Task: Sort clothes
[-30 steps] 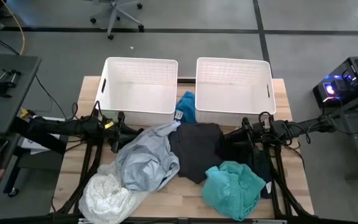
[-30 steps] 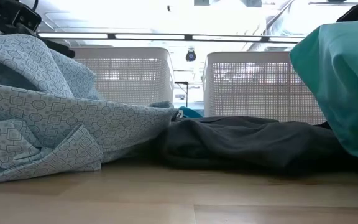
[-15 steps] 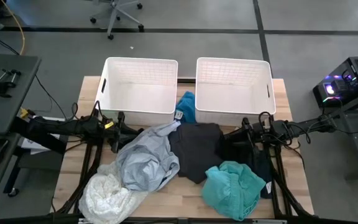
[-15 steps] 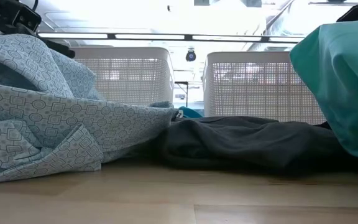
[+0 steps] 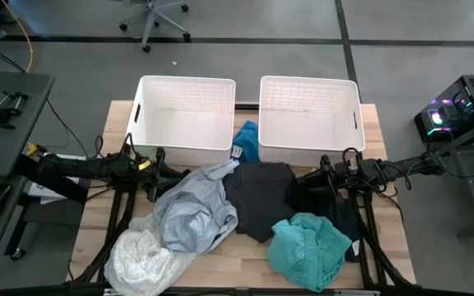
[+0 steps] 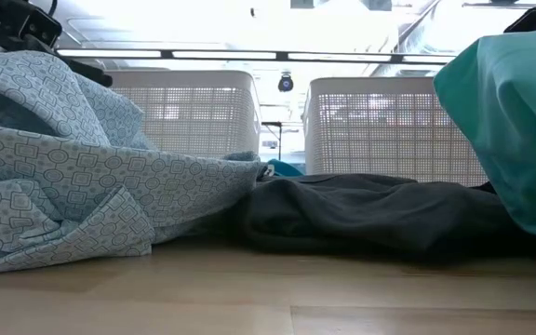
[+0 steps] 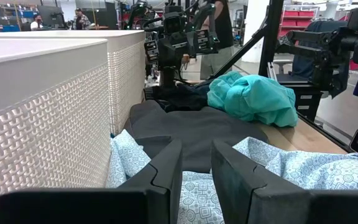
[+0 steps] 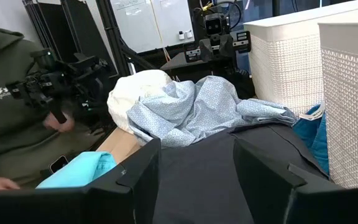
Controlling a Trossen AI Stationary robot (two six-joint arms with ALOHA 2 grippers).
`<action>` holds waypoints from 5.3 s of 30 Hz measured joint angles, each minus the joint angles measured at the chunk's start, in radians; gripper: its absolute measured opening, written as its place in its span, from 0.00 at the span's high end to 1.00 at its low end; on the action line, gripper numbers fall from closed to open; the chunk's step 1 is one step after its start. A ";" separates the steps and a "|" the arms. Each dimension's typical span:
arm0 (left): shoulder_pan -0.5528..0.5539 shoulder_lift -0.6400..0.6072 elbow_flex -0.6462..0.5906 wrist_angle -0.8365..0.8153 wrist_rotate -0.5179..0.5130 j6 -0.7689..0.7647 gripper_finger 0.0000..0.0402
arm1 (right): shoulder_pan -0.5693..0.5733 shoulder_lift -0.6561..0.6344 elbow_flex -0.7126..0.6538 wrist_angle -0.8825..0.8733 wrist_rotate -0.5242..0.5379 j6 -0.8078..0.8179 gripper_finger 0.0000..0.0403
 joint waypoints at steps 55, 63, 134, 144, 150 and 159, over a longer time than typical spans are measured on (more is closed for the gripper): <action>-0.002 0.000 -0.001 0.151 0.010 -0.182 0.82 | -0.001 0.002 0.000 0.157 0.196 0.436 0.53; -0.002 0.000 -0.001 0.159 0.000 -0.175 0.82 | 0.013 0.115 0.004 0.109 -0.108 0.752 0.54; -0.002 0.000 0.000 0.180 0.007 -0.216 0.82 | 0.132 1.230 1.649 -1.495 1.013 0.633 0.94; -0.002 0.000 0.000 0.180 0.007 -0.217 0.82 | -0.414 1.229 1.558 -1.507 0.752 0.401 0.93; -0.002 0.000 0.000 0.180 0.007 -0.211 0.82 | -0.695 1.230 1.247 -1.279 0.434 0.240 0.93; -0.002 0.000 0.000 0.180 0.007 -0.193 0.82 | -0.946 1.298 0.904 -0.805 0.039 0.137 0.93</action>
